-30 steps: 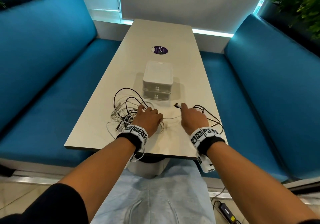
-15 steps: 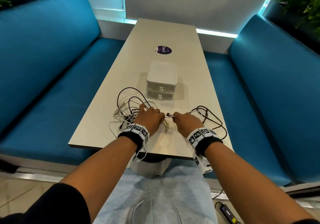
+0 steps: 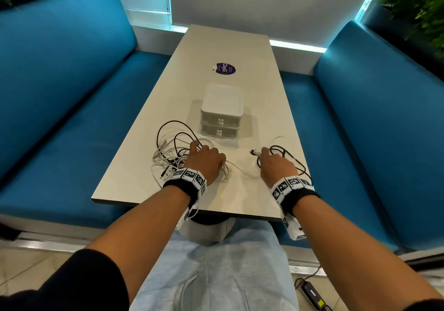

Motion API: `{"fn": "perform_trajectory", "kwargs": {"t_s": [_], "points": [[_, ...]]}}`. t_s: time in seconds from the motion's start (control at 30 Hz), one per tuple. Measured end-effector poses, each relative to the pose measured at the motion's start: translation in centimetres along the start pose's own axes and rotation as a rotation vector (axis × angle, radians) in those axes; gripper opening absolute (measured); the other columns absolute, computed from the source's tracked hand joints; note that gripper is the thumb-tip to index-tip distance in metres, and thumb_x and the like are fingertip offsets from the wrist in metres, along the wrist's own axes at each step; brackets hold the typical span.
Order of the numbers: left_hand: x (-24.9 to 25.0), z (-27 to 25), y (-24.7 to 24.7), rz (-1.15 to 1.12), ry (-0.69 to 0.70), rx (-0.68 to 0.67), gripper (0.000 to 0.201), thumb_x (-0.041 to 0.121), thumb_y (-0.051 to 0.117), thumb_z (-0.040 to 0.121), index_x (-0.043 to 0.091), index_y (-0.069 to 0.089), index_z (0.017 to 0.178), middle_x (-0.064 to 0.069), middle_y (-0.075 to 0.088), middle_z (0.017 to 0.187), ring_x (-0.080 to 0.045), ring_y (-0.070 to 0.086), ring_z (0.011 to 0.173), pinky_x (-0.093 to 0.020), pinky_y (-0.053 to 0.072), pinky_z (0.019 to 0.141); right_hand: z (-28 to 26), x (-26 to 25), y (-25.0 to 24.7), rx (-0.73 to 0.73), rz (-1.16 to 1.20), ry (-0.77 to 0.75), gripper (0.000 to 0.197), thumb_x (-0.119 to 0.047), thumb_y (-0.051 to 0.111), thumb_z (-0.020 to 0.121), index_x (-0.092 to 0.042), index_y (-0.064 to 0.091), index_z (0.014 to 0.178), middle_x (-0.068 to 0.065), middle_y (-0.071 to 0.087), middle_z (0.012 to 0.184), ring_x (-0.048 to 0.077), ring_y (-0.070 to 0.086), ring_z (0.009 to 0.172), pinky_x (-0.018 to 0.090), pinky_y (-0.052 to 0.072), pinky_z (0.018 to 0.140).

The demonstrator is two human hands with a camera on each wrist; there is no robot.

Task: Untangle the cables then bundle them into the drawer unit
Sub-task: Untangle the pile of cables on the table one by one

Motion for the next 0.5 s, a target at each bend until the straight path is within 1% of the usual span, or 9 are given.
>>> {"fn": "perform_trajectory", "kwargs": {"t_s": [0.07, 0.1, 0.13, 0.2, 0.27, 0.37, 0.43, 0.5], "points": [[0.3, 0.0, 0.0, 0.007, 0.006, -0.015, 0.021, 0.026, 0.041, 0.098, 0.031, 0.062, 0.099, 0.005, 0.063, 0.102, -0.023, 0.054, 0.107, -0.055, 0.019, 0.109, 0.2, -2.1, -0.1, 0.036, 0.042, -0.058, 0.039, -0.017, 0.034, 0.100, -0.012, 0.030, 0.138, 0.014, 0.066, 0.099, 0.034, 0.065, 0.081, 0.036, 0.044, 0.059], [0.3, 0.0, -0.1, 0.006, 0.008, -0.013, 0.021, 0.026, 0.041, 0.098, 0.031, 0.062, 0.098, 0.005, 0.063, 0.101, -0.024, 0.054, 0.106, -0.056, 0.019, 0.109, 0.2, -3.3, 0.0, 0.033, 0.053, -0.100, 0.039, -0.021, 0.033, 0.101, -0.012, 0.030, 0.138, 0.014, 0.065, 0.098, 0.034, 0.065, 0.081, 0.036, 0.044, 0.059], [0.4, -0.1, -0.2, 0.004, 0.007, -0.008, 0.022, 0.026, 0.040, 0.098, 0.030, 0.062, 0.097, 0.005, 0.063, 0.100, -0.024, 0.055, 0.106, -0.056, 0.020, 0.108, 0.2, -4.4, 0.2, 0.023, 0.060, -0.138, 0.035, -0.024, 0.033, 0.102, -0.012, 0.035, 0.135, 0.015, 0.065, 0.098, 0.035, 0.064, 0.082, 0.036, 0.043, 0.060], [0.4, -0.1, -0.4, 0.006, 0.001, 0.008, 0.029, 0.031, 0.035, 0.101, 0.030, 0.063, 0.102, 0.004, 0.065, 0.101, -0.024, 0.056, 0.106, -0.055, 0.020, 0.107, 0.1, -6.1, 0.6, 0.000, 0.088, -0.182, 0.028, -0.028, 0.032, 0.102, -0.012, 0.045, 0.122, 0.016, 0.063, 0.099, 0.037, 0.063, 0.084, 0.036, 0.042, 0.062], [0.3, -0.1, -0.4, 0.009, -0.002, 0.019, 0.034, 0.035, 0.030, 0.103, 0.030, 0.064, 0.106, 0.005, 0.065, 0.104, -0.023, 0.056, 0.107, -0.054, 0.020, 0.107, 0.3, -6.8, 1.1, -0.033, 0.155, -0.172, 0.027, -0.029, 0.033, 0.103, -0.011, 0.049, 0.114, 0.016, 0.061, 0.098, 0.037, 0.062, 0.084, 0.037, 0.045, 0.064], [0.0, -0.3, -0.4, 0.011, -0.003, 0.039, 0.034, 0.035, 0.030, 0.104, 0.030, 0.063, 0.105, 0.005, 0.065, 0.103, -0.022, 0.057, 0.107, -0.054, 0.021, 0.107, 0.7, -6.8, 1.4, -0.063, 0.247, -0.151, 0.025, -0.030, 0.035, 0.102, -0.013, 0.051, 0.109, 0.016, 0.062, 0.097, 0.037, 0.061, 0.084, 0.040, 0.052, 0.070], [0.2, -0.2, -0.5, 0.010, 0.006, 0.046, 0.034, 0.036, 0.030, 0.104, 0.029, 0.063, 0.106, 0.005, 0.065, 0.103, -0.023, 0.057, 0.106, -0.054, 0.022, 0.107, 0.9, -6.5, 1.1, -0.053, 0.209, -0.155, 0.024, -0.030, 0.036, 0.102, -0.014, 0.052, 0.109, 0.014, 0.062, 0.096, 0.035, 0.061, 0.083, 0.040, 0.051, 0.069], [0.4, -0.3, -0.4, 0.018, 0.020, 0.055, 0.031, 0.035, 0.033, 0.103, 0.030, 0.064, 0.106, 0.006, 0.066, 0.101, -0.023, 0.057, 0.104, -0.053, 0.022, 0.106, 0.9, -6.0, 0.7, -0.032, 0.101, -0.168, 0.024, -0.029, 0.035, 0.102, -0.016, 0.052, 0.113, 0.010, 0.058, 0.090, 0.031, 0.059, 0.077, 0.037, 0.048, 0.063]]}}
Point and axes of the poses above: each hand's wrist, its own z-axis towards the middle knuckle, its own y-axis out of the palm, x = y × z, the point moved 7 cm from there along z, towards the middle knuckle
